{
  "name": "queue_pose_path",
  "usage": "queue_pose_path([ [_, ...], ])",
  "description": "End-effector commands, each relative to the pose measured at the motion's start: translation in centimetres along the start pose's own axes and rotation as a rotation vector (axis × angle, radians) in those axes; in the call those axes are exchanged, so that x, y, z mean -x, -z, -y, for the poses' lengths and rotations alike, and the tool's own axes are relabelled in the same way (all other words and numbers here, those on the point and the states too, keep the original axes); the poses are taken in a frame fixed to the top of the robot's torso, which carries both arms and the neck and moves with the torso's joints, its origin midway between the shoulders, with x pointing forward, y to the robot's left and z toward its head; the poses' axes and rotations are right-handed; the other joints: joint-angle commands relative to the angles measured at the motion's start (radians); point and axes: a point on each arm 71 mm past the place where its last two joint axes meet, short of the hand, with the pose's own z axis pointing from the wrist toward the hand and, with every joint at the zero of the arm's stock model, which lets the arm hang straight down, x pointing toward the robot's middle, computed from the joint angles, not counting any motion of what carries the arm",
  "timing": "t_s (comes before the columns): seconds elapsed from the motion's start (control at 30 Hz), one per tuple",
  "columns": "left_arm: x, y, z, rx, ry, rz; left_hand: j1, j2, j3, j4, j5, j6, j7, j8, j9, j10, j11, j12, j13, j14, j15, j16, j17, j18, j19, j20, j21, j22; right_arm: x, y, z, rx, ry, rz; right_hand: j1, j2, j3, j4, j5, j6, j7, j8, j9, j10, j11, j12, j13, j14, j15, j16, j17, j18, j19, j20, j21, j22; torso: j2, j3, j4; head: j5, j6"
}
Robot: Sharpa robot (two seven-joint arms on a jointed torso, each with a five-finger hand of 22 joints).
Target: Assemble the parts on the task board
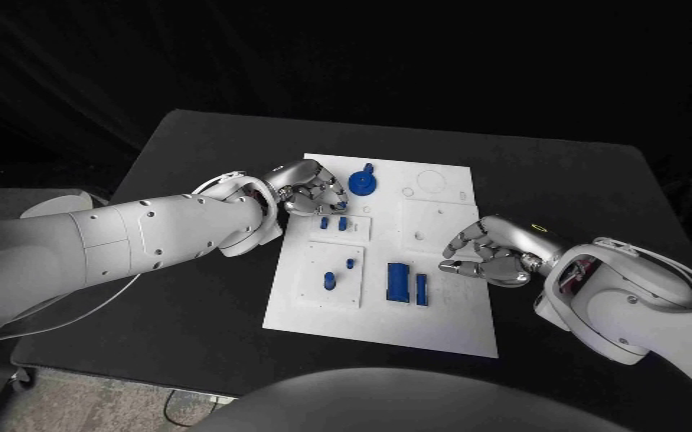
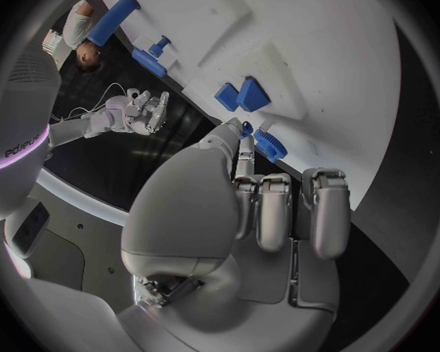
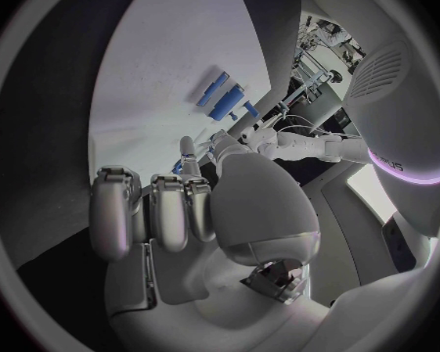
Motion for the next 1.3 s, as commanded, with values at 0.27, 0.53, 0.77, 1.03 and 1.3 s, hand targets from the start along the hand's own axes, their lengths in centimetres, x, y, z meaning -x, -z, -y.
queue_pose_path([
  [0.27,0.3,0.2,0.3,-0.050,0.007,0.043,0.013,0.007,-0.006,-0.003,0.010,0.001,0.002,-0.002,0.002,0.106,0.008,0.002,0.263,0.105,0.005,0.002,0.263,-0.015,0.106,0.003,0.002,0.263,-0.2,0.1,0.1,-0.008,-0.005,-0.009,0.013,0.002,-0.004,-0.003,-0.006,0.007,0.001,0.005,0.002,0.105,0.001,0.004,0.263,0.073,0.008,-0.005,0.092,-0.007,0.039,0.005,-0.005,0.213,-0.001,-0.0005,0.0008,-0.001,0.000],
  [0.53,0.2,0.0,0.4,-0.055,0.005,0.045,0.017,0.008,-0.007,-0.005,0.012,0.002,0.002,-0.002,0.003,0.106,0.008,0.002,0.263,0.105,0.006,0.002,0.263,-0.015,0.106,0.004,0.002,0.263,-0.3,0.0,0.1,-0.011,-0.006,-0.014,0.013,0.002,-0.004,-0.003,-0.006,0.007,0.001,0.005,0.002,0.105,0.001,0.004,0.263,0.073,0.008,-0.005,0.092,-0.007,0.039,0.005,-0.005,0.213,0.000,-0.0004,0.0002,0.003,0.000],
  [0.77,0.1,-0.4,0.2,-0.038,0.005,0.033,0.022,0.008,-0.008,-0.008,0.013,0.000,0.003,-0.005,0.003,0.106,0.008,0.002,0.263,0.105,0.006,0.002,0.263,-0.015,0.106,0.004,0.002,0.263,-0.4,0.0,0.1,-0.012,-0.006,-0.019,0.016,0.003,-0.003,-0.004,-0.007,0.006,0.001,0.004,0.002,0.105,0.001,0.004,0.263,0.073,0.008,-0.005,0.092,-0.007,0.039,0.005,-0.005,0.213,0.000,0.0002,-0.0010,0.003,0.000],
  [1.03,-0.2,-0.7,0.0,-0.020,0.006,0.014,0.025,0.009,-0.009,-0.009,0.013,-0.002,0.004,-0.007,0.003,0.106,0.009,0.002,0.263,0.105,0.006,0.002,0.263,-0.015,0.106,0.005,0.002,0.263,-0.5,0.0,0.2,-0.015,-0.009,-0.022,0.017,0.004,-0.003,-0.005,-0.007,0.005,0.001,0.003,0.002,0.105,0.001,0.004,0.263,0.073,0.008,-0.006,0.091,-0.007,0.039,0.005,-0.006,0.212,0.000,0.0000,-0.0002,0.001,0.000],
  [1.3,-0.5,-1.0,-0.2,-0.016,0.007,0.005,0.025,0.009,-0.010,-0.009,0.013,-0.002,0.005,-0.007,0.003,0.106,0.009,0.002,0.263,0.105,0.006,0.002,0.263,-0.015,0.106,0.005,0.002,0.263,-0.6,0.1,0.2,-0.016,-0.014,-0.025,0.017,0.005,-0.003,-0.005,-0.007,0.005,0.001,0.003,0.002,0.105,0.001,0.004,0.263,0.073,0.008,-0.006,0.091,-0.007,0.039,0.005,-0.006,0.212,0.001,-0.0001,0.0000,0.000,0.000],
])
